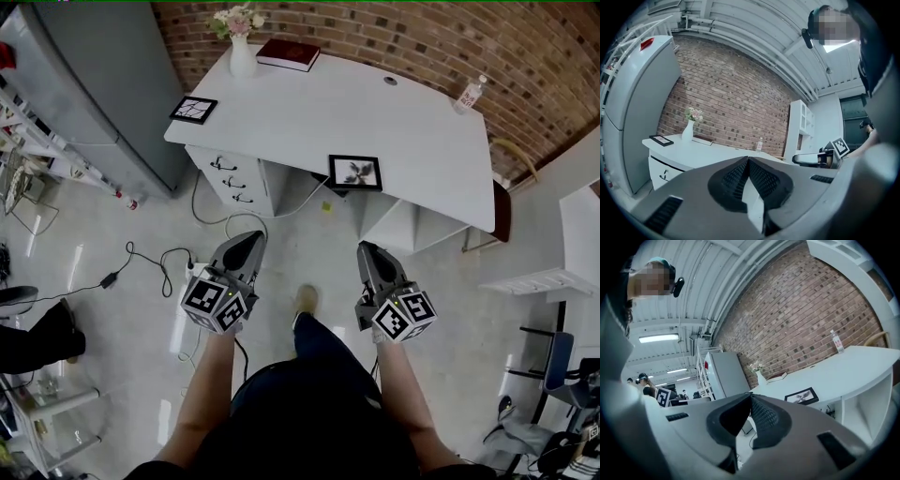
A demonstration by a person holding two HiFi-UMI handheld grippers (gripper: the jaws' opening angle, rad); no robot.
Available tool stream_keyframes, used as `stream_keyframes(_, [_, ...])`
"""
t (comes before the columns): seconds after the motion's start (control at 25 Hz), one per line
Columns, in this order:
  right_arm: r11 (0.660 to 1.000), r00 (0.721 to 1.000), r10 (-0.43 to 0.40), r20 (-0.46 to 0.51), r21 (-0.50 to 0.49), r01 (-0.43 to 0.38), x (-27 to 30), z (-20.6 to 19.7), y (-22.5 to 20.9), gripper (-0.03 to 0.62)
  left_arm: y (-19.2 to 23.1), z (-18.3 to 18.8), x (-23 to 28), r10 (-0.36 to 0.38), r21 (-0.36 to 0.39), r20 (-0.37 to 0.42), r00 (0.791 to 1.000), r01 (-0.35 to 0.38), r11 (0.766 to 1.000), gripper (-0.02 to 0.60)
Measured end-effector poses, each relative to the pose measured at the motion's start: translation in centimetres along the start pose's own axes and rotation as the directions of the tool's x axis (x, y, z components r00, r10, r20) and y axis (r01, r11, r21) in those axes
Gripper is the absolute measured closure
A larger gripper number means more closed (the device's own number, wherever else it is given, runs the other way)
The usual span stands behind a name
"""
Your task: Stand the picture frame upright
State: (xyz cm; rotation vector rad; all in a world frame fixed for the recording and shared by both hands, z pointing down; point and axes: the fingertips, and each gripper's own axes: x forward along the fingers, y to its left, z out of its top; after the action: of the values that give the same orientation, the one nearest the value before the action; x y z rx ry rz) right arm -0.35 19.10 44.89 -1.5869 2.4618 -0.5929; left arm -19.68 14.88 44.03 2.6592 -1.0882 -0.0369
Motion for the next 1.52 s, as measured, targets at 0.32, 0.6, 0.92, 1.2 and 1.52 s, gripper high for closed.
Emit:
stream_keyframes(0.32, [0.993,0.999,-0.033,-0.043,0.111,0.037,5.4,-0.7,-5.5,0.589,3.0,0.1,7.9,-0.035,-0.022,-0.034,0.999,0.034,0.999,0.581])
stream_keyframes(0.6, [0.977,0.993,-0.081,-0.088,0.189,0.096,9.2,-2.0,-10.1,0.589,4.6,-1.3,13.6,-0.074,-0.043,-0.070,0.995,0.071,0.997,0.581])
stream_keyframes(0.92, [0.915,0.983,-0.132,-0.126,0.367,0.169,12.0,-4.8,-15.0,0.589,5.3,-4.4,18.7,-0.112,-0.072,-0.160,0.981,0.102,0.992,0.581])
stream_keyframes(1.2, [0.805,0.976,-0.175,-0.127,0.553,0.216,13.3,-7.1,-18.7,0.556,6.0,-5.6,22.3,-0.133,-0.074,-0.202,0.970,0.120,0.990,0.581])
stream_keyframes(1.52, [0.714,0.977,-0.186,-0.103,0.669,0.207,14.8,-8.4,-19.9,0.407,6.5,-6.7,23.9,-0.129,-0.086,-0.221,0.967,0.113,0.990,0.581])
